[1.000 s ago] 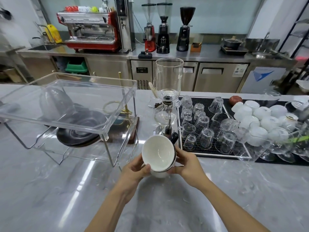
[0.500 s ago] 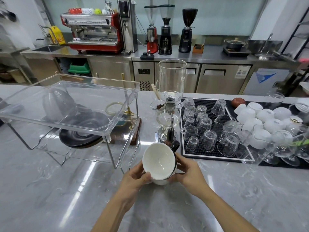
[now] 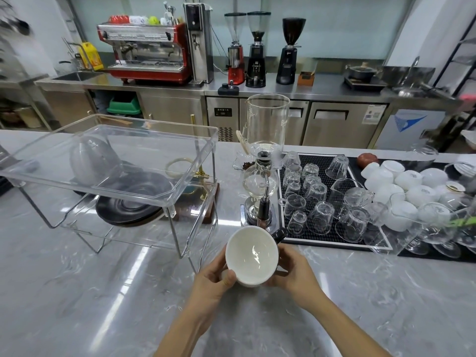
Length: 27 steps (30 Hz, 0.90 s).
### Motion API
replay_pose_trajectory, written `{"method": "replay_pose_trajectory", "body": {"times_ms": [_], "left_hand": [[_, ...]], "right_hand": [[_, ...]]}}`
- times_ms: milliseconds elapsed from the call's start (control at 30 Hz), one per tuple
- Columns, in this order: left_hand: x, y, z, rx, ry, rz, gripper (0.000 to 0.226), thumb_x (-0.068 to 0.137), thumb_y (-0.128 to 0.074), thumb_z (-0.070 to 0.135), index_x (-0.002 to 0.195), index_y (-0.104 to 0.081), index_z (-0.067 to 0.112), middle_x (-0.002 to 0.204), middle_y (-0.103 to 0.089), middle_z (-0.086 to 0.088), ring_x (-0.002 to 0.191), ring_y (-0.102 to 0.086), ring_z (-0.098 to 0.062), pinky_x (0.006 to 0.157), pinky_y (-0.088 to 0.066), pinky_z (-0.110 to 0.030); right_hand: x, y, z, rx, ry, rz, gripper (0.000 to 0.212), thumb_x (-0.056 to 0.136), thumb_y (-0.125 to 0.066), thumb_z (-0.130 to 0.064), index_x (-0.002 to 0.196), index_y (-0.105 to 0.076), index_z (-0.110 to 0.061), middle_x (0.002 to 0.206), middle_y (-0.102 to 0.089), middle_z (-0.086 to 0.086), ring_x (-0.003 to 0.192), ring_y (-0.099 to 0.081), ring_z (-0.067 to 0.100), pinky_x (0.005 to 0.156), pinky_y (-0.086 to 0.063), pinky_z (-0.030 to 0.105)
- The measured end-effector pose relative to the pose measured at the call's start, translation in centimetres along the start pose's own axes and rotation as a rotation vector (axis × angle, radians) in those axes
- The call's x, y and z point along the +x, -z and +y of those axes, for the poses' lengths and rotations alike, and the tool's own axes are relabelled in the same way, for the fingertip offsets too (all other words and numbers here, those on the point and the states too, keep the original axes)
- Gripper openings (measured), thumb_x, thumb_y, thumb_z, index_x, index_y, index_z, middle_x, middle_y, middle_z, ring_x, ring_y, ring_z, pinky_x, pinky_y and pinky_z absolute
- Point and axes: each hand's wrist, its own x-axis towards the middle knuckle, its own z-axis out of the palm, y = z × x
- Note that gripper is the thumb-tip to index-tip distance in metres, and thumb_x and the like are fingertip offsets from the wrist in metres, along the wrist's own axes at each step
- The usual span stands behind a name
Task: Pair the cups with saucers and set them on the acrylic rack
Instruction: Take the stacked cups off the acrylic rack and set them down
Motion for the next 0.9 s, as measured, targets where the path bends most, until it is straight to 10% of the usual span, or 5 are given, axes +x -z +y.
{"method": "replay_pose_trajectory", "body": {"times_ms": [367,533,900], "left_hand": [[-0.5,0.1,-0.1,0.088,-0.042,0.034,0.071,0.073,-0.086,0.05,0.138,-0.06,0.041,0.145,-0.061,0.009,0.136,-0.053,-0.01,0.097,-0.053,-0.025],[-0.5,0.1,-0.6,0.1,-0.039,0.055,0.089,0.063,-0.09,0.057,0.142,-0.057,0.035,0.146,-0.06,0.008,0.14,-0.049,-0.013,0.112,-0.045,-0.043],[-3.6,0.1,0.2,0.285,-0.053,0.136,0.109,0.055,-0.089,0.061,0.149,-0.042,0.034,0.155,-0.042,0.018,0.143,-0.037,-0.003,0.119,-0.028,-0.03]], "right_hand": [[-1.7,-0.9,-1.6,-0.056,0.011,-0.006,0.088,0.059,-0.095,-0.014,0.136,-0.053,-0.022,0.131,-0.065,-0.006,0.129,-0.058,0.012,0.107,-0.049,0.031],[-2.3,-0.9,-1.9,-0.083,-0.017,0.031,0.103,0.06,-0.096,-0.012,0.148,-0.042,-0.016,0.14,-0.059,-0.008,0.135,-0.052,0.008,0.114,-0.044,0.029],[-5.4,-0.5,-1.9,-0.209,-0.04,0.122,0.1,0.064,-0.094,-0.019,0.15,-0.042,-0.023,0.144,-0.054,-0.01,0.129,-0.052,0.0,0.106,-0.047,0.027]]}}
